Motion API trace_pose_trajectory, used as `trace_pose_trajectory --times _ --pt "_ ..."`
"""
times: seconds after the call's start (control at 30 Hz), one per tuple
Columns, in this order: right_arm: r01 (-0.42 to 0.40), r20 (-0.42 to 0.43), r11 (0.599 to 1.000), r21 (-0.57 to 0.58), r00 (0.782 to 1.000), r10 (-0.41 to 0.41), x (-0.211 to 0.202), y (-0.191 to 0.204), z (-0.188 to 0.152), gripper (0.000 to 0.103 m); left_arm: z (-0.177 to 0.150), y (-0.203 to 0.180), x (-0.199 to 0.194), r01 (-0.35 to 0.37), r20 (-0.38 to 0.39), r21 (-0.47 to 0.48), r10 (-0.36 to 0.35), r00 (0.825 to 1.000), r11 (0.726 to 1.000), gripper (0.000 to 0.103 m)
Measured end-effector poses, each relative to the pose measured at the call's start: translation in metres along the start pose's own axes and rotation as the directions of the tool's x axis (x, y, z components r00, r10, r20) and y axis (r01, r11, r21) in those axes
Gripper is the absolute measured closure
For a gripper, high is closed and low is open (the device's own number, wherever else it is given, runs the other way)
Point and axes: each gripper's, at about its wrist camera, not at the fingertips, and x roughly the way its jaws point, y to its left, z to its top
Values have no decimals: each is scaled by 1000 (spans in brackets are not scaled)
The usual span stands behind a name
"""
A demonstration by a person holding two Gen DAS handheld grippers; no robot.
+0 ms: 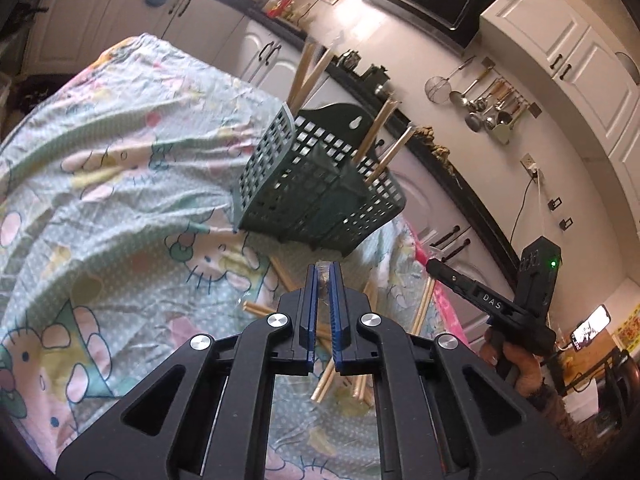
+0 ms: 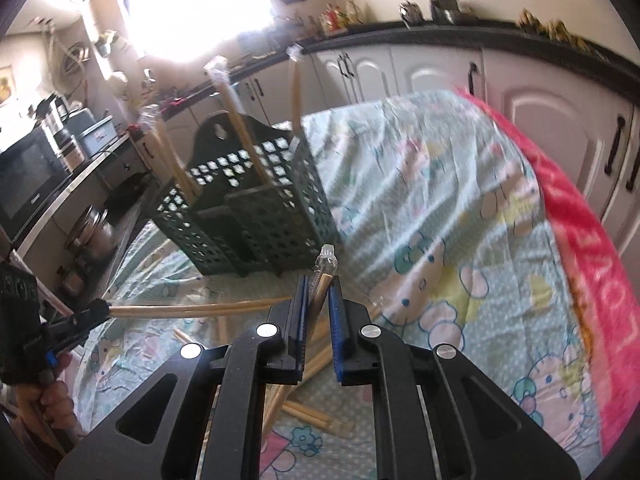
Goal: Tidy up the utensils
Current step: 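Lower the left tool onto a wooden chopstick and close it while the right tool grasps another, then lift both held chopsticks upright and carry them above the green caddy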
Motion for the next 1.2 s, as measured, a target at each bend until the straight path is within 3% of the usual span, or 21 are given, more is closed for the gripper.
trace_pose_trajectory --times 0.4,0.73,1.2 --pt "-26 79 990 -137 996 37 -30 41 12 96 15 -32 -18 58 60 63 -62 996 996 101" --pt "-43 156 982 -182 985 72 -54 59 28 98 39 -61 -41 83 136 148 -103 985 986 101" --pt "-57 302 974 -219 945 123 -87 79 77 98 99 -97 -79 30 260 266 -102 960 964 101"
